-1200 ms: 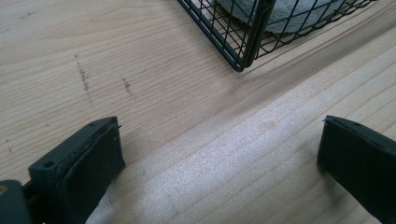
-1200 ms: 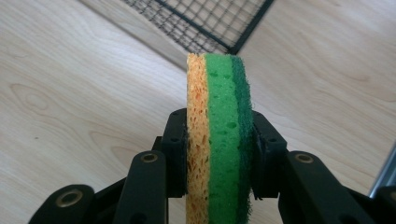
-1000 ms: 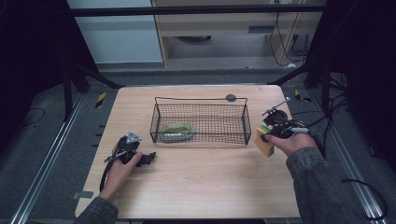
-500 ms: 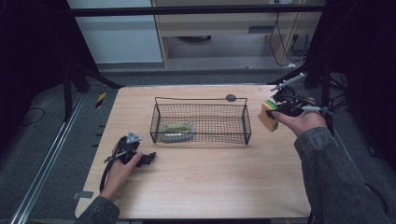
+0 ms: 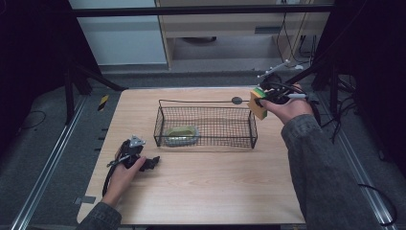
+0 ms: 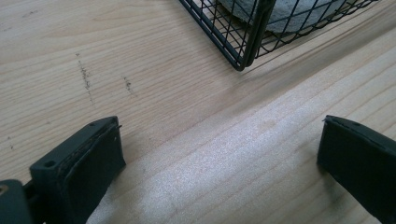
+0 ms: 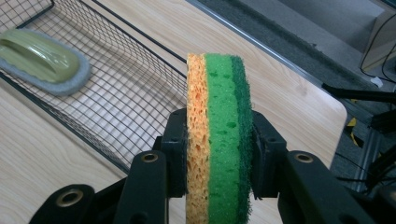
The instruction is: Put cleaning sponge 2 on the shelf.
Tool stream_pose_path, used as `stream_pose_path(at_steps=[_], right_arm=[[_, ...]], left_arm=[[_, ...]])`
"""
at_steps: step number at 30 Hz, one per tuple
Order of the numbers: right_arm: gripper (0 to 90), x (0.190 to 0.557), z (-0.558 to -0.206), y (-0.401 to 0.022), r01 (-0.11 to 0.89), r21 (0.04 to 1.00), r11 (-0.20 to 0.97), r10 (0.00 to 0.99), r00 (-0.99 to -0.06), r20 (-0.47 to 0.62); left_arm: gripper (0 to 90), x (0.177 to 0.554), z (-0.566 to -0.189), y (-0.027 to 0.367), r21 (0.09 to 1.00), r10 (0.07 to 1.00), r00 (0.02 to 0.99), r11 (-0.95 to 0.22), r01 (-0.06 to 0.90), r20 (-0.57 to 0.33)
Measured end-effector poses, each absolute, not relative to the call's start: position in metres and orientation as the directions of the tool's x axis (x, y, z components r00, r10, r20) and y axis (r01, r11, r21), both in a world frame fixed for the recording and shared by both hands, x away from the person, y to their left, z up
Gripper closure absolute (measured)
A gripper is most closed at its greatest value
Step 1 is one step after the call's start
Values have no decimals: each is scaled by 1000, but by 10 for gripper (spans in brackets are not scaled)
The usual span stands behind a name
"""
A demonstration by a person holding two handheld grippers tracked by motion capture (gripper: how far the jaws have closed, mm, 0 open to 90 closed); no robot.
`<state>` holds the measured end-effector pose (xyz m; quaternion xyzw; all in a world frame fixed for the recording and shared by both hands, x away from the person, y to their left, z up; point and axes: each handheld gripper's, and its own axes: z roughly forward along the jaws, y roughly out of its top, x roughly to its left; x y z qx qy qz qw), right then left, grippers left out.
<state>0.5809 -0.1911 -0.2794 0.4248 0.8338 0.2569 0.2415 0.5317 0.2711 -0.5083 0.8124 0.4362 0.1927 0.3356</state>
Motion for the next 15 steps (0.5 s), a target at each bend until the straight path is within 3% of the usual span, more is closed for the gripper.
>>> stream_pose_path(at_steps=[15], right_arm=[[645, 611, -313, -165, 587, 619, 522, 809, -571, -141]], left_arm=[[0, 532, -508, 271, 714, 838, 546, -394, 579, 19]])
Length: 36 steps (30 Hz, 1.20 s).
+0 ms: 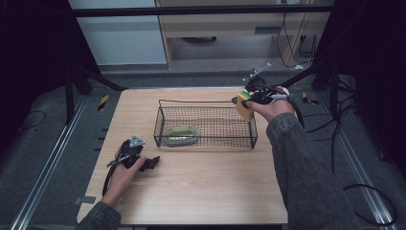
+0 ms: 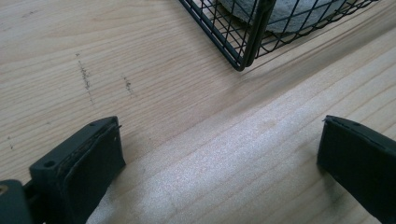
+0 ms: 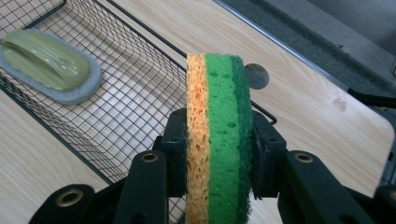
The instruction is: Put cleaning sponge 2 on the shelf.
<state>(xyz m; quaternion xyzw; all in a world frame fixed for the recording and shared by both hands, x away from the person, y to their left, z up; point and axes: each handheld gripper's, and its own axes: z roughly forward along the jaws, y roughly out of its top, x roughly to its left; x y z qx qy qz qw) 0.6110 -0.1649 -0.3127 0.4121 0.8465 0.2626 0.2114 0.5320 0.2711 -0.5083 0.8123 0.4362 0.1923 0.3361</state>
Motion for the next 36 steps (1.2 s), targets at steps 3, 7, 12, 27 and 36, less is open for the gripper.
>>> stream_pose_path(at_steps=[3, 7, 12, 27, 36], right_arm=[[646, 615, -322, -164, 592, 617, 519, 808, -574, -130], [646, 619, -333, -167, 603, 609, 515, 814, -566, -127], [646, 625, -346, -171, 614, 606, 506, 820, -560, -117], [644, 638, -368, -172, 664, 553, 504, 828, -552, -92], [642, 640, -377, -173, 673, 544, 501, 833, -546, -92]], left_arm=[[0, 532, -508, 271, 714, 838, 546, -394, 579, 19], [0, 532, -508, 271, 714, 837, 547, -394, 578, 19], [0, 532, -508, 271, 714, 837, 547, -394, 579, 19], [0, 532, -508, 271, 714, 835, 550, -397, 577, 19], [0, 532, -508, 271, 714, 835, 551, -397, 577, 19]])
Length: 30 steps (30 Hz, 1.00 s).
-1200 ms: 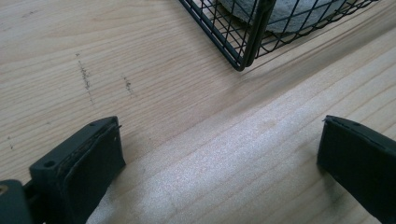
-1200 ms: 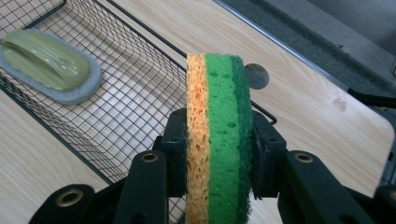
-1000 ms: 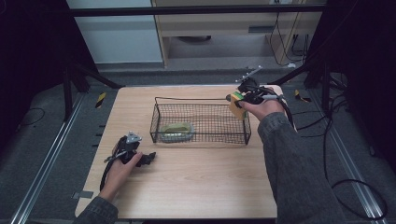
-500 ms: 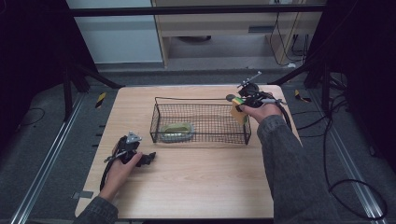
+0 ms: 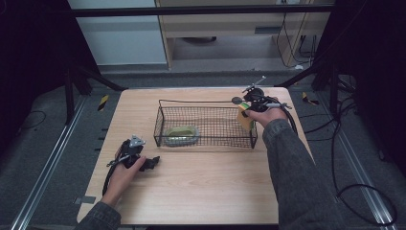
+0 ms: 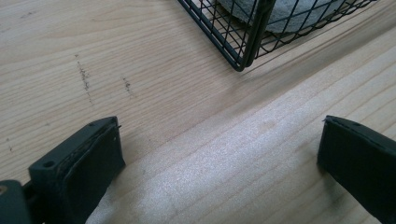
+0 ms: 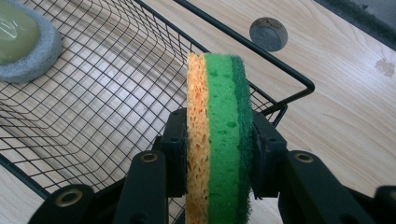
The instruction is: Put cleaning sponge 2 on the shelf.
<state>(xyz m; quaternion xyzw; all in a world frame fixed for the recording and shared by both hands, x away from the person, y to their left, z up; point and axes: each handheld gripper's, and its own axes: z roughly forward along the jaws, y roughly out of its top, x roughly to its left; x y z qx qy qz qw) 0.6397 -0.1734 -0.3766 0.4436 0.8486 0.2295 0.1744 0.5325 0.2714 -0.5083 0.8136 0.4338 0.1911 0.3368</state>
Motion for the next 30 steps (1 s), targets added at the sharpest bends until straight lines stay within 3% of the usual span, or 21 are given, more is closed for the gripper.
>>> stream_pose_path(at_steps=[30], right_arm=[[630, 645, -406, -170, 698, 515, 497, 839, -538, -80]], left_arm=[[0, 532, -508, 271, 714, 835, 550, -395, 578, 16]])
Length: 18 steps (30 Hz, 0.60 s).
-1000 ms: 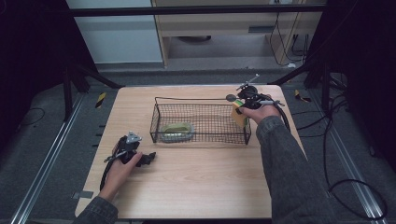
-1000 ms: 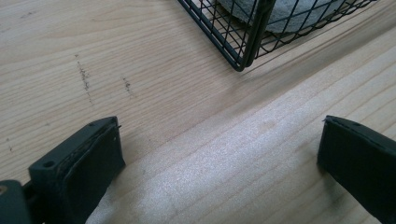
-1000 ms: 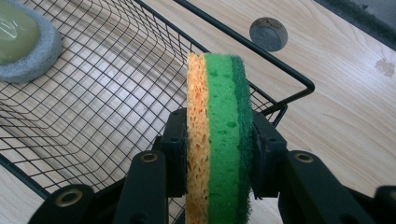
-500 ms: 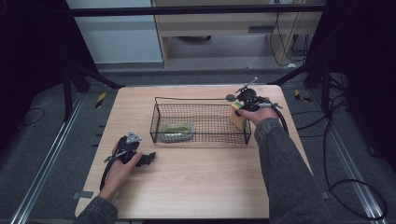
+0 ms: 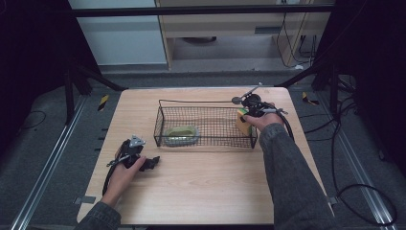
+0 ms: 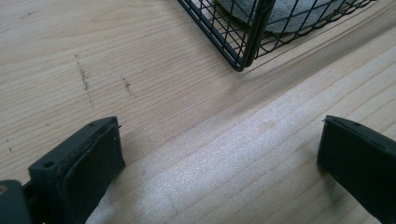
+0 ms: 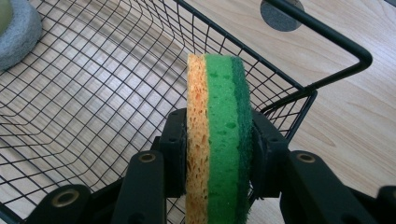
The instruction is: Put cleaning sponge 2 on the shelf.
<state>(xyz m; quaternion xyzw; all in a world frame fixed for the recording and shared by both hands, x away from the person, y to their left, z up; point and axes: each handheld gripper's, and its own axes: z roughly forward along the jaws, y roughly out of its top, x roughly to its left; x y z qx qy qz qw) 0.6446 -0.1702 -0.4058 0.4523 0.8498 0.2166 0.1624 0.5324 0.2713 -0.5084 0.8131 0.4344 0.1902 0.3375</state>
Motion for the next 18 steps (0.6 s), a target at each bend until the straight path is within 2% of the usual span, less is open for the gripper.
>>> stream_pose_path(at_steps=[7, 18], right_arm=[[611, 645, -406, -170, 701, 513, 495, 841, -535, -81], [521, 638, -400, -166, 698, 520, 493, 839, -539, -73]], left_arm=[[0, 532, -508, 271, 714, 835, 550, -395, 578, 16], [0, 533, -508, 272, 712, 832, 554, -401, 576, 21]])
